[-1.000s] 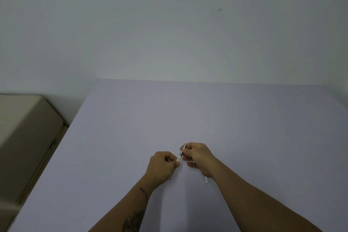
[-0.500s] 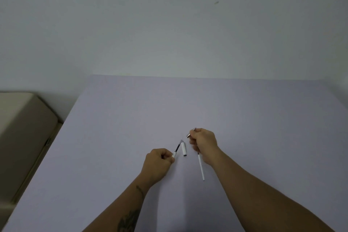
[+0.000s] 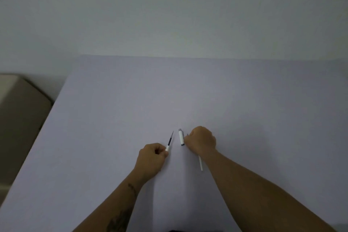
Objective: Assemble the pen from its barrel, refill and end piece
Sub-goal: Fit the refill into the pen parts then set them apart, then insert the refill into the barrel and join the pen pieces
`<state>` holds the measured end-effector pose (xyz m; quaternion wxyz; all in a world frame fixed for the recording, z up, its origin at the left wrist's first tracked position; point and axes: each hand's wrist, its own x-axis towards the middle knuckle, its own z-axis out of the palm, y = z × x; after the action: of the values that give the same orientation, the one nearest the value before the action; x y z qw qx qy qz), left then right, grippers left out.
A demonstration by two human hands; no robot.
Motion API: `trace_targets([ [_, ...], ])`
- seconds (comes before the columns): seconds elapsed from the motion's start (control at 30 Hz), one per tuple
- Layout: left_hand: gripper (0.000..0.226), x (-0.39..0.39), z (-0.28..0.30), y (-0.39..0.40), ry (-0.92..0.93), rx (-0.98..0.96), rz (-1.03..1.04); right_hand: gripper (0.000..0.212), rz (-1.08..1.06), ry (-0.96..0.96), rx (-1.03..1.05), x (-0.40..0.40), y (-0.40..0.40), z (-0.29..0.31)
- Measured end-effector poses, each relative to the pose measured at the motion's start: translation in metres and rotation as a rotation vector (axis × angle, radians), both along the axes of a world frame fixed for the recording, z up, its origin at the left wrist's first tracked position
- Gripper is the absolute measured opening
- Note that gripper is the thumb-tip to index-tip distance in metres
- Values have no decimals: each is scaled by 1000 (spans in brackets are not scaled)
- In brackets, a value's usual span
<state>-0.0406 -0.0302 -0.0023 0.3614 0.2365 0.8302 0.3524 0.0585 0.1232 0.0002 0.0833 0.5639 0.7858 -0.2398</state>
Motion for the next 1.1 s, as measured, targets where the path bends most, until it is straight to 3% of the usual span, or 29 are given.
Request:
trace_targets([
  [0.13, 13, 1, -3, -1, -43, 14, 40, 45, 42, -59, 43, -2, -2, -3],
  [0.27, 12, 3, -1, 1, -61, 17, 33, 24, -15, 71, -5, -1, -1, 7],
  [0.37, 13, 5, 2, 5, -55, 32, 28, 24, -118, 303, -199, 2, -4, 18],
  [0.53, 11, 10, 9, 18, -58, 64, -30, 12, -257, 563, -726, 11, -15, 30],
  [0.8, 7, 23, 9, 27, -33, 31, -117, 22, -516, 731, -412, 41, 15, 31],
  [1.1, 15, 28, 1, 20, -18, 26, -123, 24, -234, 301, -272, 73, 30, -1],
])
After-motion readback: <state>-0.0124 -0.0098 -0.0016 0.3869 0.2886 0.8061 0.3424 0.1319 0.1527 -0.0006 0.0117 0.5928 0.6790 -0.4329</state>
